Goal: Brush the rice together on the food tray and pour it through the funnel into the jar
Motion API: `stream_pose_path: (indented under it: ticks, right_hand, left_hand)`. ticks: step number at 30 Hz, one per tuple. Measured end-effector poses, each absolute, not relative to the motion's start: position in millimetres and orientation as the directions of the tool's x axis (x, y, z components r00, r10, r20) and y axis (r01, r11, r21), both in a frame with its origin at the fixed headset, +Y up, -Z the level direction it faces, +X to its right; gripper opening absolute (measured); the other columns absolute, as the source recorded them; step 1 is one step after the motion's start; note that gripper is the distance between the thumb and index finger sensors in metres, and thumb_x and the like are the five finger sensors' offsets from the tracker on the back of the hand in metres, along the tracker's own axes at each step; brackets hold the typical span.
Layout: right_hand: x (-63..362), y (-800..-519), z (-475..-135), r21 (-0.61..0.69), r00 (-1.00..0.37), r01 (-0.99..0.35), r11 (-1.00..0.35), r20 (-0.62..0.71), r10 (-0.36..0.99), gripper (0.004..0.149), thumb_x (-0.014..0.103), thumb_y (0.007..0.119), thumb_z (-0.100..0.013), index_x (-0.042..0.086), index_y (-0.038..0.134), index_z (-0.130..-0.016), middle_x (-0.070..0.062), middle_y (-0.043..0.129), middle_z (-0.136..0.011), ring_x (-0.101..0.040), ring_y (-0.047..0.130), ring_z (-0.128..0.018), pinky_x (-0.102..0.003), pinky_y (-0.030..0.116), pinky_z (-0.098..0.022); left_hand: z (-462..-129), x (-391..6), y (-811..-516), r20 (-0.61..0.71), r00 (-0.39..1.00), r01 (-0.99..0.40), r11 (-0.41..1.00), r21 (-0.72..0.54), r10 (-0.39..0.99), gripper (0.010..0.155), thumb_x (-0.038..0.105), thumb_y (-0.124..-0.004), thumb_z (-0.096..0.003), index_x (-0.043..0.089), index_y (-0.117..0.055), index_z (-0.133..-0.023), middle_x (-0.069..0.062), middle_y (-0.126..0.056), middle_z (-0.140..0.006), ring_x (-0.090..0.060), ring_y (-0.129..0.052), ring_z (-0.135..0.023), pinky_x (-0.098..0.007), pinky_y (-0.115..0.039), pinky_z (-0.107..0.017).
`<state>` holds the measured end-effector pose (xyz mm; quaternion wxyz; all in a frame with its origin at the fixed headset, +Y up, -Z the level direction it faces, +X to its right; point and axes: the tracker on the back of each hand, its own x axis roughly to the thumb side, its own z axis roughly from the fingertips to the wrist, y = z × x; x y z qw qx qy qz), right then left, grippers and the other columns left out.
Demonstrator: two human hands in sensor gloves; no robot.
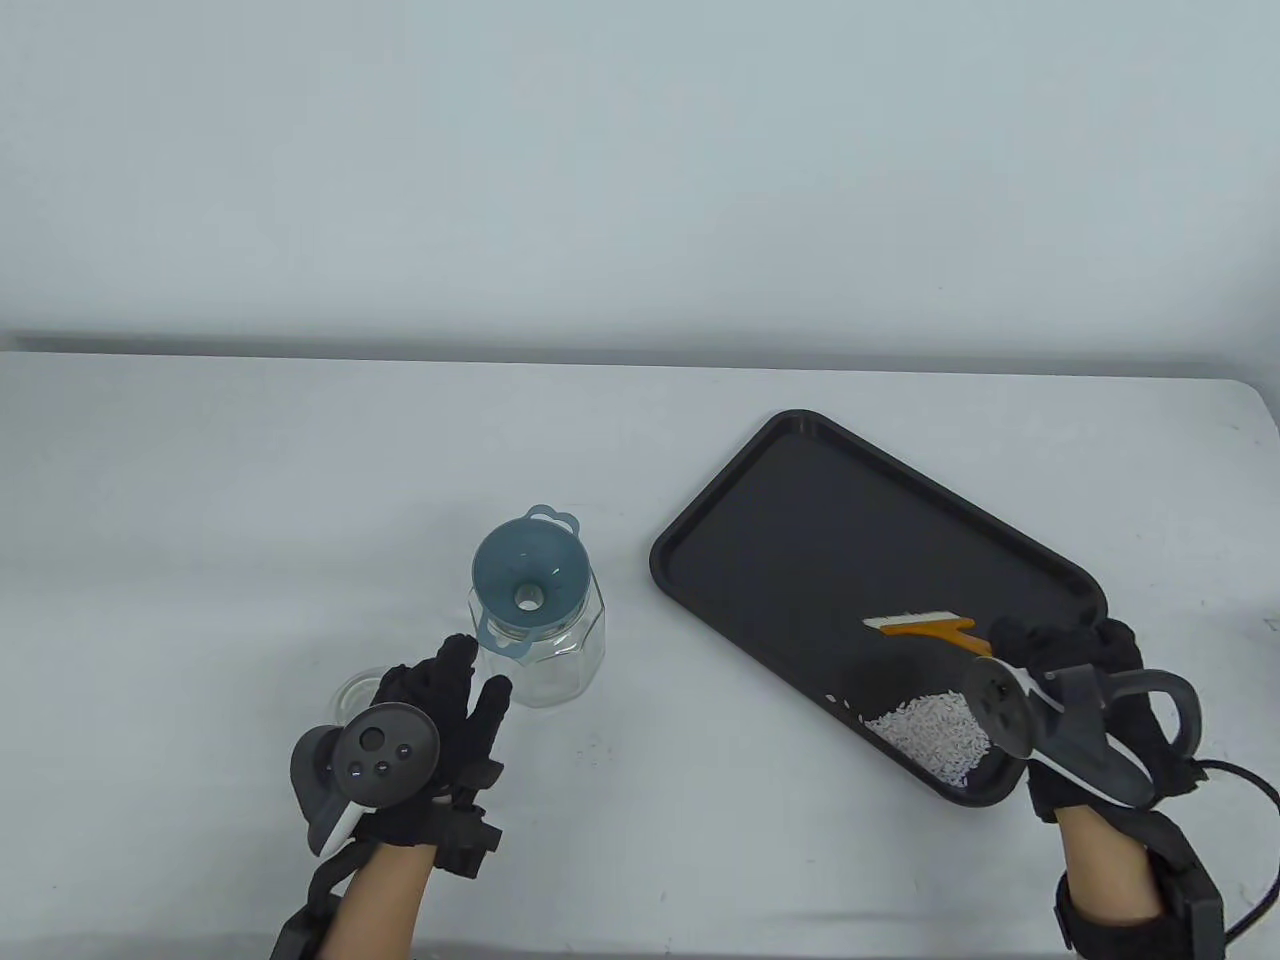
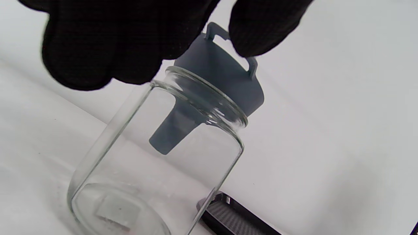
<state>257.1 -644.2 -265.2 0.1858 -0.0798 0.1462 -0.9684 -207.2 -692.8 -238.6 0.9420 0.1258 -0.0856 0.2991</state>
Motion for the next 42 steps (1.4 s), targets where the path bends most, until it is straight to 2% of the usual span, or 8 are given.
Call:
stream_pose_path:
  ticks: [4, 11, 19, 26, 28, 33, 39, 42]
  right_hand:
    - [231.6, -672.6, -268.3, -0.381, -0.825, 0.444, -0.811, 0.179, -0.536, 0.041, 0.035, 0.080, -0.039, 0.027, 0.085, -0.079, 0.005, 0.096, -0.067, -0.021, 0.099, -0.057, -0.059, 0.063, -0.061]
    - [257.1, -666.0, -254.0, -0.164, -0.873, 0.378, -0.911, 0.266, -0.409, 0.041, 0.033, 0.081, -0.038, 0.026, 0.086, -0.078, 0.005, 0.096, -0.067, -0.022, 0.099, -0.059, -0.059, 0.063, -0.062]
    - [294.8, -643.8, -237.3, -0.044, -0.880, 0.447, -0.893, 0.154, -0.448, 0.039, 0.032, 0.083, -0.037, 0.029, 0.088, -0.075, 0.005, 0.096, -0.068, -0.021, 0.099, -0.061, -0.059, 0.062, -0.063]
    - [295.3, -635.5, -239.3, -0.213, -0.920, 0.351, -0.912, 0.101, -0.378, 0.039, 0.032, 0.083, -0.038, 0.026, 0.088, -0.077, 0.004, 0.096, -0.067, -0.022, 0.099, -0.058, -0.059, 0.062, -0.062]
    - [290.5, -641.8, -244.2, -0.236, -0.903, 0.395, -0.888, 0.076, -0.422, 0.039, 0.032, 0.083, -0.039, 0.025, 0.088, -0.077, 0.004, 0.096, -0.066, -0.022, 0.099, -0.057, -0.059, 0.063, -0.061]
    - [290.4, -662.5, -257.1, -0.156, -0.882, 0.456, -0.876, 0.051, -0.469, 0.039, 0.032, 0.083, -0.038, 0.025, 0.087, -0.077, 0.004, 0.096, -0.066, -0.022, 0.099, -0.057, -0.059, 0.063, -0.061]
    - [305.3, -646.3, -249.8, -0.018, -0.900, 0.435, -0.900, 0.007, -0.436, 0.039, 0.031, 0.084, -0.038, 0.027, 0.089, -0.076, 0.004, 0.096, -0.067, -0.023, 0.098, -0.059, -0.060, 0.062, -0.061]
    - [305.0, -638.0, -245.7, -0.096, -0.913, 0.406, -0.909, 0.006, -0.409, 0.038, 0.031, 0.084, -0.037, 0.027, 0.089, -0.075, 0.004, 0.096, -0.067, -0.022, 0.098, -0.058, -0.060, 0.062, -0.062]
  left_hand:
    - [-238.5, -207.0, -692.8, 0.237, 0.807, -0.584, 0.791, 0.183, 0.541, 0.068, 0.037, -0.068, -0.0544, -0.014, -0.060, -0.099, -0.041, -0.079, -0.081, -0.063, -0.086, -0.060, -0.078, -0.048, -0.060]
    - [-238.6, -207.0, -692.8, 0.234, 0.807, -0.585, 0.790, 0.184, 0.542, 0.068, 0.037, -0.068, -0.0544, -0.015, -0.060, -0.099, -0.041, -0.079, -0.081, -0.063, -0.086, -0.060, -0.078, -0.048, -0.060]
    - [-238.9, -206.4, -693.3, 0.230, 0.811, -0.578, 0.795, 0.185, 0.537, 0.068, 0.037, -0.068, -0.0544, -0.015, -0.060, -0.098, -0.041, -0.079, -0.081, -0.063, -0.086, -0.060, -0.078, -0.048, -0.060]
    - [-239.2, -207.1, -693.0, 0.230, 0.811, -0.579, 0.794, 0.186, 0.538, 0.068, 0.037, -0.068, -0.0543, -0.015, -0.060, -0.099, -0.041, -0.079, -0.081, -0.063, -0.086, -0.060, -0.078, -0.048, -0.060]
    - [-239.3, -207.1, -693.1, 0.231, 0.810, -0.581, 0.793, 0.185, 0.539, 0.068, 0.037, -0.068, -0.0544, -0.015, -0.060, -0.098, -0.040, -0.079, -0.081, -0.063, -0.086, -0.060, -0.078, -0.048, -0.060]
    - [-239.2, -206.9, -693.1, 0.231, 0.810, -0.581, 0.793, 0.184, 0.539, 0.068, 0.037, -0.068, -0.0544, -0.014, -0.060, -0.099, -0.041, -0.079, -0.081, -0.062, -0.086, -0.060, -0.078, -0.048, -0.060]
    - [-239.2, -207.0, -693.1, 0.231, 0.809, -0.582, 0.791, 0.187, 0.540, 0.068, 0.037, -0.068, -0.0544, -0.014, -0.060, -0.099, -0.041, -0.079, -0.081, -0.063, -0.086, -0.060, -0.078, -0.048, -0.060]
    - [-239.1, -206.5, -693.0, 0.233, 0.810, -0.581, 0.792, 0.188, 0.538, 0.068, 0.037, -0.068, -0.0544, -0.014, -0.060, -0.099, -0.041, -0.079, -0.081, -0.063, -0.086, -0.060, -0.078, -0.048, -0.060]
